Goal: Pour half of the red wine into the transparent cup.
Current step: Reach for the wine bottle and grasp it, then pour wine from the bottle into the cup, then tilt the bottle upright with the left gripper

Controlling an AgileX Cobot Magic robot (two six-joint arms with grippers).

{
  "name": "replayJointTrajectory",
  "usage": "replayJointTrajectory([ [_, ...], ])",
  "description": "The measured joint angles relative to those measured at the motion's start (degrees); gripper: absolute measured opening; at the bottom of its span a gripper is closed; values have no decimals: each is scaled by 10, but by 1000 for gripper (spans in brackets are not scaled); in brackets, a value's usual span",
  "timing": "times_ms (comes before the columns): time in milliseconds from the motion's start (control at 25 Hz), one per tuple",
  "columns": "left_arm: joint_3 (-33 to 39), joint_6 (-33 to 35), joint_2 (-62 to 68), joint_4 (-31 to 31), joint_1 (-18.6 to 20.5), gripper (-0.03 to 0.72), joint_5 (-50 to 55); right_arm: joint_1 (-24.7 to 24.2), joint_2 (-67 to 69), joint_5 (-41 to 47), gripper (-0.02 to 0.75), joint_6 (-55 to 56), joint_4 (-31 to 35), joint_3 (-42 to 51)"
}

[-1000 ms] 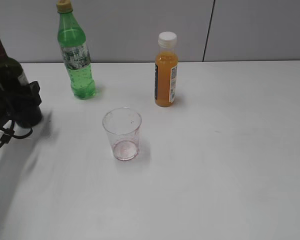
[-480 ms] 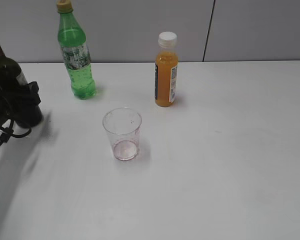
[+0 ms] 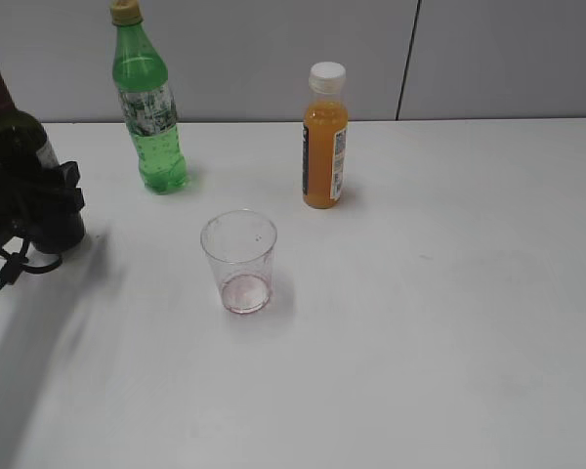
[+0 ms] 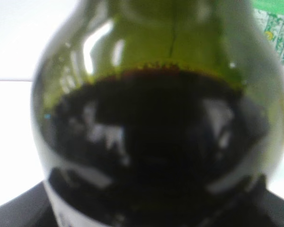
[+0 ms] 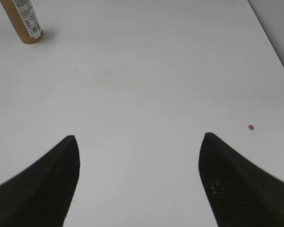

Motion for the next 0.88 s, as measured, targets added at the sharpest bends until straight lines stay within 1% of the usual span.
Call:
replayJointTrajectory([
  [120, 12, 49, -26, -15, -16, 549, 4, 0, 0, 0, 590, -1, 0, 0],
  [280, 41, 103, -72, -41, -52, 549, -2, 0, 0, 0, 589, -1, 0, 0],
  [440, 73, 162, -97, -94, -88, 549, -3, 0, 0, 0, 589, -1, 0, 0],
  [560, 88, 186, -102, -142, -120, 549, -1, 0, 0, 0, 589, -1, 0, 0],
  [760, 90, 257, -104, -243, -197, 549, 0, 0, 0, 0, 591, 0, 0, 0],
  [880, 90, 298, -104, -265, -226, 549, 1, 0, 0, 0, 591, 0, 0, 0],
])
